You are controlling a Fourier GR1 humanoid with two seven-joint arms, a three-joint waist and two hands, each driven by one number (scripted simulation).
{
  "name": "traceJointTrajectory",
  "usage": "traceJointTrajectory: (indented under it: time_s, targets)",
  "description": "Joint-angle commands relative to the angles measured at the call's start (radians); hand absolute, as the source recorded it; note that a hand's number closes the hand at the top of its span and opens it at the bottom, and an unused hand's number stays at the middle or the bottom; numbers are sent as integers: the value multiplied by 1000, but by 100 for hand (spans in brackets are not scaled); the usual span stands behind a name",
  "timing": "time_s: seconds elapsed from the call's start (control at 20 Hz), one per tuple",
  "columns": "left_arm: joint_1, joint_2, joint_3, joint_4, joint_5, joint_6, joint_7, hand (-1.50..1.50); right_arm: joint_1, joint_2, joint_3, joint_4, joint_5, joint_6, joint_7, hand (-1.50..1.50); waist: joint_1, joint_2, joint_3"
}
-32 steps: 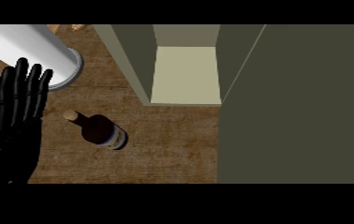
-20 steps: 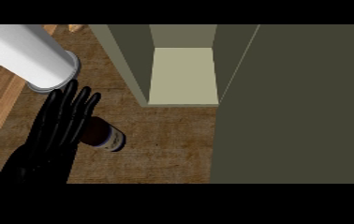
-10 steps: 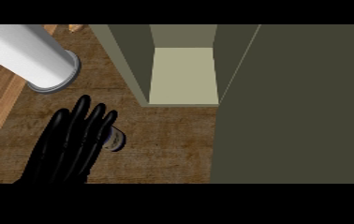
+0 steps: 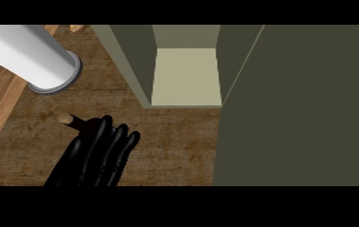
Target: Pick up the wine, place it into the cabinet and close the cabinet
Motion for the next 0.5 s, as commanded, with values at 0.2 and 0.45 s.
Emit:
traceJointTrajectory:
  time_s: [0.2,0.45]
  targets:
    - [-50,0,-59,-25,-134,121,52,-150,-31,-8,-36,-98,-44,-26,88,-150,2,0,0]
    - [-66,10,44,-12,-92,121,87,-150,-76,-10,-46,-73,-33,-17,96,-150,1,1,0]
